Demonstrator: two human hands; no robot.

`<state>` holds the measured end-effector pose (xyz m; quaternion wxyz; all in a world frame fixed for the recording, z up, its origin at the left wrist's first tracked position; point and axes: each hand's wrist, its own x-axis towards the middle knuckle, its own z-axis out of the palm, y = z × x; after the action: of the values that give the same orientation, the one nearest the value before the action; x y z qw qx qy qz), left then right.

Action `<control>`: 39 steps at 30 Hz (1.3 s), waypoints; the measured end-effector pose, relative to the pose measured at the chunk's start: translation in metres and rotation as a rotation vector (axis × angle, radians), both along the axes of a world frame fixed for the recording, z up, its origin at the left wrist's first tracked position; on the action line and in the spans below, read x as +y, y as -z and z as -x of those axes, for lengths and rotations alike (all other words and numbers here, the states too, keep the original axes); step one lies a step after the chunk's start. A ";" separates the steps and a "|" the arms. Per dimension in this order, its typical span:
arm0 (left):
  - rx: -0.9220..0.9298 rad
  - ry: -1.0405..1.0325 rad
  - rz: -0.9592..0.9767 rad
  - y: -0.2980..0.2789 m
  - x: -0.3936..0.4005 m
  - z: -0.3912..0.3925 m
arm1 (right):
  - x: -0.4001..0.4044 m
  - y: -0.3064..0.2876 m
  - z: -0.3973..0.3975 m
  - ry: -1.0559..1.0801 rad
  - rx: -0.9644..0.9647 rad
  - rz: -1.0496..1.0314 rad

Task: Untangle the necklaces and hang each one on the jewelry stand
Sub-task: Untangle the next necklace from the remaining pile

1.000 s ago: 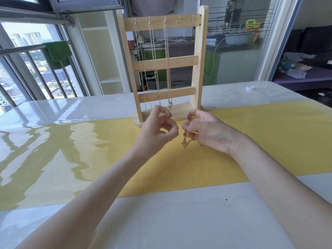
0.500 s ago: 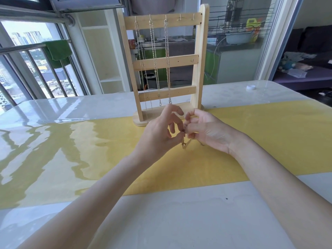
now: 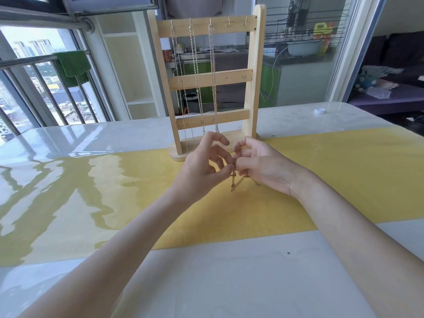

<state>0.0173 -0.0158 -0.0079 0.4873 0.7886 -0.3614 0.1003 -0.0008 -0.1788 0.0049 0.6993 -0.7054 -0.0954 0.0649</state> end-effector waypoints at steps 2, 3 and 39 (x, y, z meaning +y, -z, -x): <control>-0.022 0.001 -0.018 0.001 0.000 0.000 | 0.000 0.000 0.000 0.013 -0.014 0.013; -0.035 -0.004 -0.023 0.001 0.000 0.000 | 0.000 0.000 0.000 0.016 -0.023 0.025; -0.190 -0.113 -0.022 0.013 -0.008 0.007 | 0.002 0.004 -0.003 -0.005 0.009 -0.140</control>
<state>0.0098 -0.0242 -0.0208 0.4355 0.8000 -0.3621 0.1980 0.0021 -0.1768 0.0013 0.7473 -0.6542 -0.0982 0.0629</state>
